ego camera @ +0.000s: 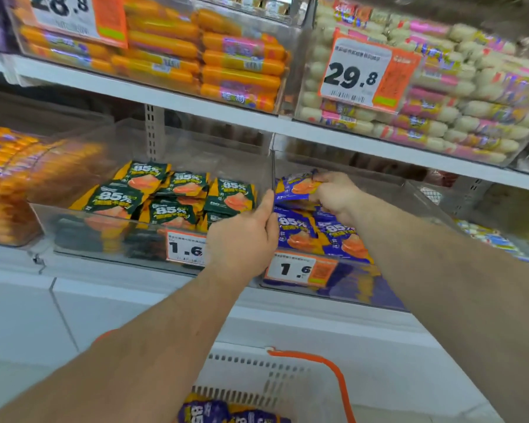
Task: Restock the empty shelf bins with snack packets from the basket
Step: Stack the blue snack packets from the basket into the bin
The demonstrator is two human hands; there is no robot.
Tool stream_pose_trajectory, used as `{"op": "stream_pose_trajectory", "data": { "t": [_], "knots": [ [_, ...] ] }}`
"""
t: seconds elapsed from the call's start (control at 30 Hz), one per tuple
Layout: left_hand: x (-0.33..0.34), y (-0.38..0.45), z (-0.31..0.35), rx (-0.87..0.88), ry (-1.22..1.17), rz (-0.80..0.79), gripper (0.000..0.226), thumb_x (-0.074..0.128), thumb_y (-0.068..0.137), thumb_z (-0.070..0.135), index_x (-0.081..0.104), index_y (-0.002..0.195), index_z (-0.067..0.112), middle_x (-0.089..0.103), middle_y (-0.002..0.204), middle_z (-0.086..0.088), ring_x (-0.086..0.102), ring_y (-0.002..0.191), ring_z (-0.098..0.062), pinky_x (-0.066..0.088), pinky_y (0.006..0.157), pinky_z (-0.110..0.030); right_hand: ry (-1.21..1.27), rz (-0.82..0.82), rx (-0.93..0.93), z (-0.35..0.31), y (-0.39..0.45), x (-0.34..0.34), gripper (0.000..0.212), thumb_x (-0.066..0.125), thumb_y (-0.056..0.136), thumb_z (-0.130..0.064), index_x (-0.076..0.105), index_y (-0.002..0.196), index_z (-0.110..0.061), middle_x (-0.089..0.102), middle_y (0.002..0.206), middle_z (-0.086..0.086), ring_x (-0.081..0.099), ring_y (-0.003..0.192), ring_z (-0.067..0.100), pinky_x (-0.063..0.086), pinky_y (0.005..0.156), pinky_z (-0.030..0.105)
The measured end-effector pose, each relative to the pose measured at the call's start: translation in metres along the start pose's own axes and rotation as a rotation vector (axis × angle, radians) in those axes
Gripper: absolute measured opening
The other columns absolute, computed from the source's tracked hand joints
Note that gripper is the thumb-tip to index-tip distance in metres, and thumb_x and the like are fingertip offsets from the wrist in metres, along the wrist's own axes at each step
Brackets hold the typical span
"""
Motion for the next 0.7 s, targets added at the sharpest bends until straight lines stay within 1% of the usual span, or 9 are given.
{"op": "stream_pose_trajectory", "data": {
  "t": [0.07,0.1,0.17,0.23,0.3,0.33,0.47,0.6,0.7],
  "knots": [
    [0.002,0.000,0.002,0.022,0.026,0.007,0.046,0.038,0.097,0.036,0.053,0.139,0.025,0.060,0.057,0.000,0.054,0.045,-0.024,0.026,0.046,-0.023,-0.169,-0.030,-0.027,0.000,0.009,0.009,0.051,0.061,0.087,0.003,0.051,0.137,-0.007,0.061,0.107,0.012,0.057,0.072,0.016,0.051,0.067,0.030],
    [0.004,0.000,0.003,0.031,0.040,-0.002,0.046,0.038,0.096,0.036,0.054,0.138,0.024,0.058,0.055,0.001,0.052,0.043,-0.023,0.025,0.046,-0.022,-0.256,-0.042,-0.049,0.000,0.013,0.013,0.052,0.062,0.087,0.001,0.051,0.137,-0.007,0.061,0.108,0.010,0.058,0.075,0.015,0.051,0.070,0.030],
    [0.006,0.001,0.003,0.042,0.053,0.005,0.045,0.042,0.093,0.035,0.059,0.133,0.022,0.056,0.050,0.002,0.048,0.038,-0.022,0.024,0.045,-0.020,-0.360,-0.060,-0.087,-0.001,0.020,0.017,0.058,0.065,0.088,-0.006,0.046,0.142,-0.009,0.059,0.114,0.009,0.057,0.078,0.013,0.048,0.070,0.026],
    [0.006,0.002,0.003,0.042,0.057,0.032,0.045,0.041,0.091,0.035,0.064,0.127,0.021,0.053,0.046,0.002,0.046,0.034,-0.021,0.023,0.044,-0.018,-0.447,-0.079,-0.133,-0.005,0.024,0.019,0.064,0.069,0.089,-0.017,0.041,0.146,-0.010,0.055,0.131,0.010,0.058,0.099,0.020,0.046,0.082,0.027],
    [0.006,0.002,0.003,0.045,0.048,0.049,0.047,0.037,0.091,0.035,0.065,0.126,0.020,0.051,0.044,0.002,0.045,0.033,-0.020,0.023,0.044,-0.018,-0.583,-0.086,-0.180,-0.008,0.025,0.022,0.068,0.069,0.089,-0.029,0.038,0.148,-0.014,0.047,0.145,0.009,0.051,0.123,0.025,0.042,0.097,0.032],
    [0.007,0.002,0.003,0.045,0.042,0.050,0.048,0.035,0.092,0.035,0.064,0.127,0.020,0.052,0.045,0.002,0.045,0.033,-0.021,0.023,0.044,-0.019,-0.645,-0.088,-0.197,-0.008,0.026,0.024,0.068,0.067,0.090,-0.034,0.037,0.148,-0.016,0.044,0.148,0.008,0.047,0.130,0.026,0.040,0.101,0.033],
    [0.006,0.001,0.000,0.030,0.039,0.064,0.051,0.032,0.092,0.036,0.062,0.130,0.019,0.049,0.045,0.002,0.043,0.034,-0.021,0.022,0.045,-0.019,-0.731,-0.113,-0.187,0.002,0.030,0.030,0.065,0.063,0.092,-0.040,0.036,0.149,-0.024,0.041,0.151,0.006,0.043,0.133,0.028,0.039,0.106,0.037],
    [0.005,0.000,0.002,0.028,0.064,0.056,0.053,0.028,0.093,0.038,0.060,0.132,0.020,0.034,0.047,0.008,0.031,0.036,-0.016,0.010,0.047,-0.017,-0.785,-0.129,-0.133,0.013,0.034,0.032,0.067,0.059,0.091,-0.049,0.032,0.149,-0.033,0.038,0.153,0.005,0.040,0.135,0.031,0.036,0.111,0.049],
    [0.008,0.000,0.001,0.017,0.073,0.017,0.056,0.023,0.094,0.039,0.057,0.135,0.021,0.033,0.049,0.009,0.030,0.039,-0.014,0.009,0.047,-0.019,-0.831,-0.149,-0.114,0.015,0.034,0.034,0.064,0.052,0.094,-0.051,0.027,0.151,-0.034,0.034,0.155,0.005,0.034,0.138,0.033,0.032,0.113,0.048]
  ]
}}
Point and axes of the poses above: each hand's wrist, its own y-axis towards the middle knuckle, its own x-axis out of the palm, z = x × y, the point moved 10 cm from there along y, towards the middle knuckle
